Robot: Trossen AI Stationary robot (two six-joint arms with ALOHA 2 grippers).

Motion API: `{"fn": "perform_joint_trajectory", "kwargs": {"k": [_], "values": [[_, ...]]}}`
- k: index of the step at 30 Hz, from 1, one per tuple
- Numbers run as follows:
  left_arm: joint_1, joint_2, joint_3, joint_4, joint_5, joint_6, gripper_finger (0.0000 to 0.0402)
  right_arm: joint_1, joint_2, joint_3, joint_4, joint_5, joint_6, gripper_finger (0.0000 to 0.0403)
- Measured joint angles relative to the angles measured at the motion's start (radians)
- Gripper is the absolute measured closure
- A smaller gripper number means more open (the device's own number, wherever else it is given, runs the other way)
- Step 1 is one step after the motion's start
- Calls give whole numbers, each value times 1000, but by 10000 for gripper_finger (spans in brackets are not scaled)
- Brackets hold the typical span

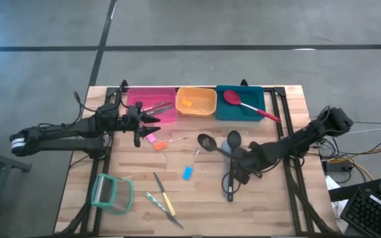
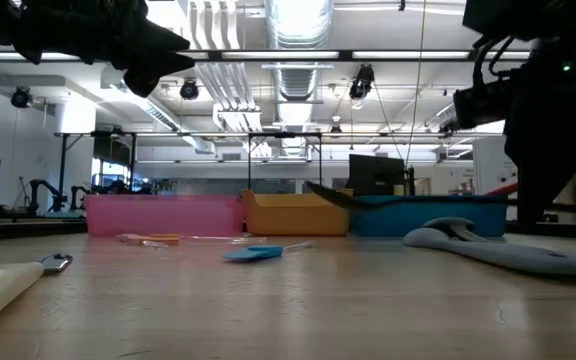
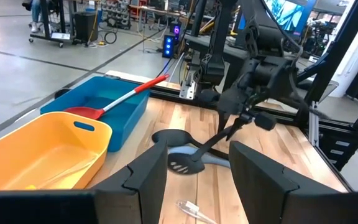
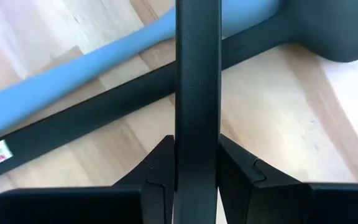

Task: Pick & Place Kitchen Items
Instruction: Put the black spoon into the blue bin

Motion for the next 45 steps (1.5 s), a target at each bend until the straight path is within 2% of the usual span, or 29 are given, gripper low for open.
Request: {"fn": "perform_joint_trajectory", "kwargs": {"k": [7,13,18,22,28,37,41,45], "values": [[0,0,0,1,0,0,225,19,-140,0,-15,105,-16,328],[0,0,0,2,0,0,225,4,-305,4,-15,251,-126,328],[0,1,0,2,0,0,225,-78,-422,43,-18,293,-293,328],[0,1,0,2,0,0,225,-183,-470,115,-33,295,-459,328],[0,1,0,2,0,0,225,-375,-439,314,-228,296,-619,328],[0,1,0,0,0,0,225,-629,-244,632,-650,286,-690,328],[0,1,0,-5,0,-1,225,-712,-157,695,-799,231,-699,328],[0,1,0,-6,0,0,225,-770,-102,701,-819,153,-743,328]]}}
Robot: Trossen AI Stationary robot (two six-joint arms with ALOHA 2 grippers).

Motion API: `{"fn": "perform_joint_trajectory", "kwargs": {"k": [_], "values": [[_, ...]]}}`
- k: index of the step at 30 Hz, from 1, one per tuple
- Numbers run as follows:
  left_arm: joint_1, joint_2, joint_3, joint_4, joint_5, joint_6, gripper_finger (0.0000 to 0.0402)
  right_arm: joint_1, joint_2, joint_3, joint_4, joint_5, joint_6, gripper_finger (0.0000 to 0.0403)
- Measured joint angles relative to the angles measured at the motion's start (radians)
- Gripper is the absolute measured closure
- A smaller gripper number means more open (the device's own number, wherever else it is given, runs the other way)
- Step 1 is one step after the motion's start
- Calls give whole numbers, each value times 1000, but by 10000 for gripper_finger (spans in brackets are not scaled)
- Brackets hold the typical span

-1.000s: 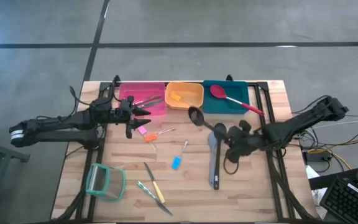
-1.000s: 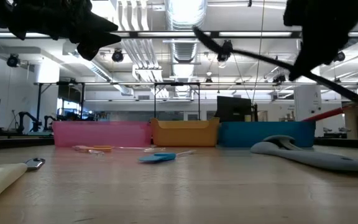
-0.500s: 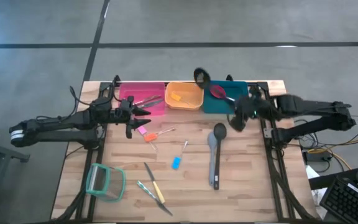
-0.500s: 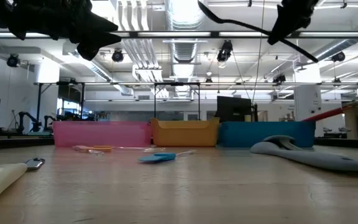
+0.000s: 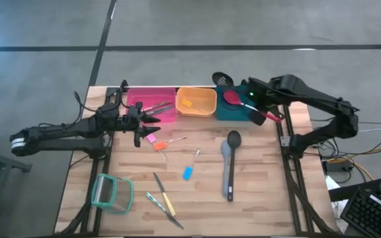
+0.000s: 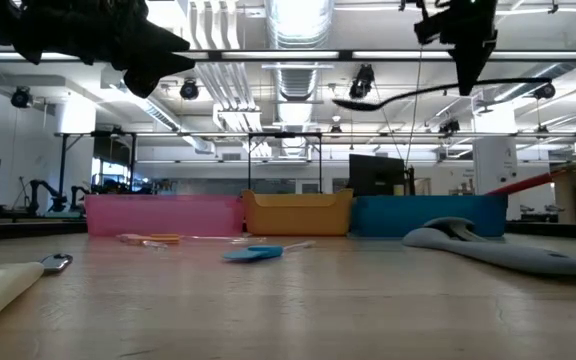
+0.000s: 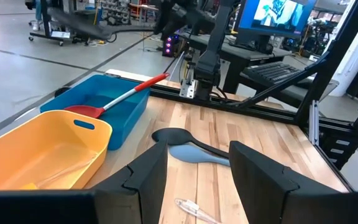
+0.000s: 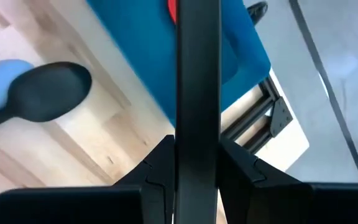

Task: Pick & Place Kitchen Items
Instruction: Put the black spoon into the blue bin

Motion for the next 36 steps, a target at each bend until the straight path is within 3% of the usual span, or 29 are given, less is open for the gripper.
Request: {"fn": "perform_joint_trajectory", "kwargs": {"k": [11,19,36], "values": [[0,0,-6,-1,0,0,225,-96,79,-47,2,-58,-37,328],[0,0,-10,0,0,0,225,-154,62,-170,64,-117,-75,328],[0,0,-13,7,0,0,225,-283,64,-412,332,-178,-216,328]]}}
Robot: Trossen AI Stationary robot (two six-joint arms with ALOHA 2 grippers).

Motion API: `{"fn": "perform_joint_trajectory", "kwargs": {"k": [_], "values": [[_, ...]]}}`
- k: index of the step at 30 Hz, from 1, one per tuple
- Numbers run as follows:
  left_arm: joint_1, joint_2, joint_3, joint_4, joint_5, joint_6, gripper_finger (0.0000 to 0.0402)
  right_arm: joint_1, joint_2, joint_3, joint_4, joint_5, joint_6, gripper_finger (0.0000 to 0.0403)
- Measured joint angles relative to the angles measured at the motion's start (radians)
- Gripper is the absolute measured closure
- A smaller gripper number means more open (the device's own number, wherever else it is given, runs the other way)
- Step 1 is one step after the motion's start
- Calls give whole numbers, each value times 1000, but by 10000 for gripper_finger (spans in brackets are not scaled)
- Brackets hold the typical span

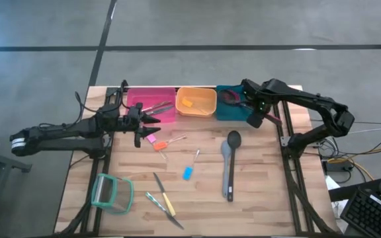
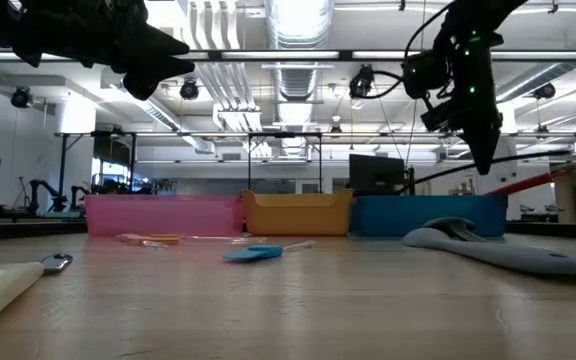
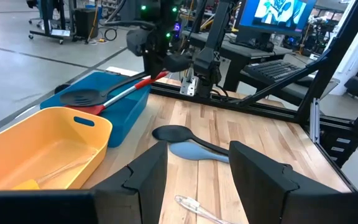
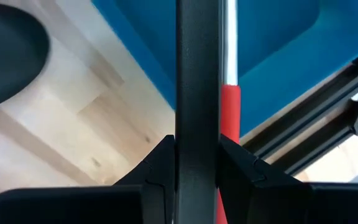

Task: Pick & Place Kitchen Items
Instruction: Put the black spoon into the blue bin

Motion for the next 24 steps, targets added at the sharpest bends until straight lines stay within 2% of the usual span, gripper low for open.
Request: {"fn": "perform_joint_trajectory", "kwargs": {"k": [11,24], "values": [[0,0,0,1,0,0,225,-92,0,-68,70,-5,-28,328],[0,0,0,1,0,0,225,-100,1,-105,117,-36,-47,328]]}}
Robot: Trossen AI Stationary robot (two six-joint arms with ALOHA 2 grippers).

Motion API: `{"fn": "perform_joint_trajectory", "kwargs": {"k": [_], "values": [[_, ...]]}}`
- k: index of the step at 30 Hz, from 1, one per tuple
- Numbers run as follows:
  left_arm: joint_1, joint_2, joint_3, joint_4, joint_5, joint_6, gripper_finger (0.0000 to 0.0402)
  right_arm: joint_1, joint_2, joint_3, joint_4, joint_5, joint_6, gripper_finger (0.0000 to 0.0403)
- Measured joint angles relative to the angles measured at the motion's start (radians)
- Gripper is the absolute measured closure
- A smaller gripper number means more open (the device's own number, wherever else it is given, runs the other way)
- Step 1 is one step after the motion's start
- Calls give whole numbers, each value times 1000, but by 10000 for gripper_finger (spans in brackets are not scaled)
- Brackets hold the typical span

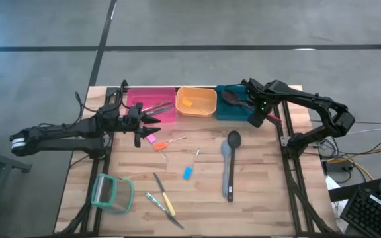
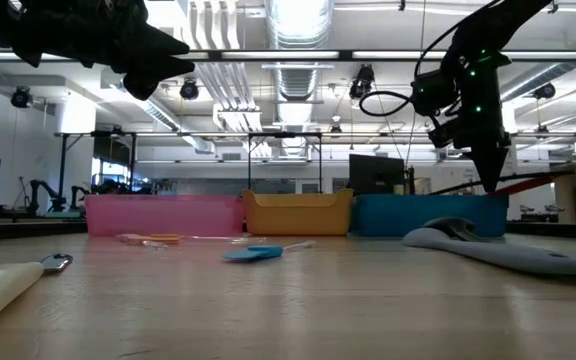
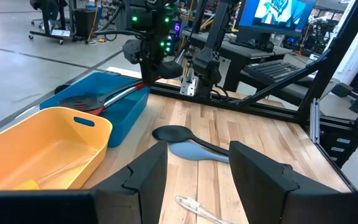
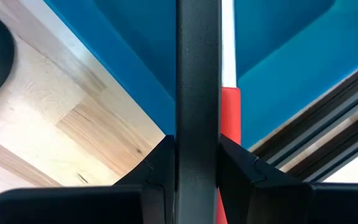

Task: Pick & Place Kitchen Items
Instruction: Put the black spoon into the blue bin, then put the orange spatula into the yellow bin

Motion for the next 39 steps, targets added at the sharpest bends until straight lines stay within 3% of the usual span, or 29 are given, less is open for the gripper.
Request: {"fn": "perform_joint_trajectory", "kwargs": {"k": [12,20,26,31,39], "values": [[0,0,0,0,0,0,225,0,19,10,17,8,32,326],[0,0,0,0,0,0,225,0,19,28,18,11,59,195],[0,0,-1,0,0,0,225,4,8,32,10,6,53,155],[0,0,-2,0,0,0,225,11,-47,32,10,4,34,157],[0,2,-2,8,0,3,225,62,-240,33,22,4,52,204]]}}
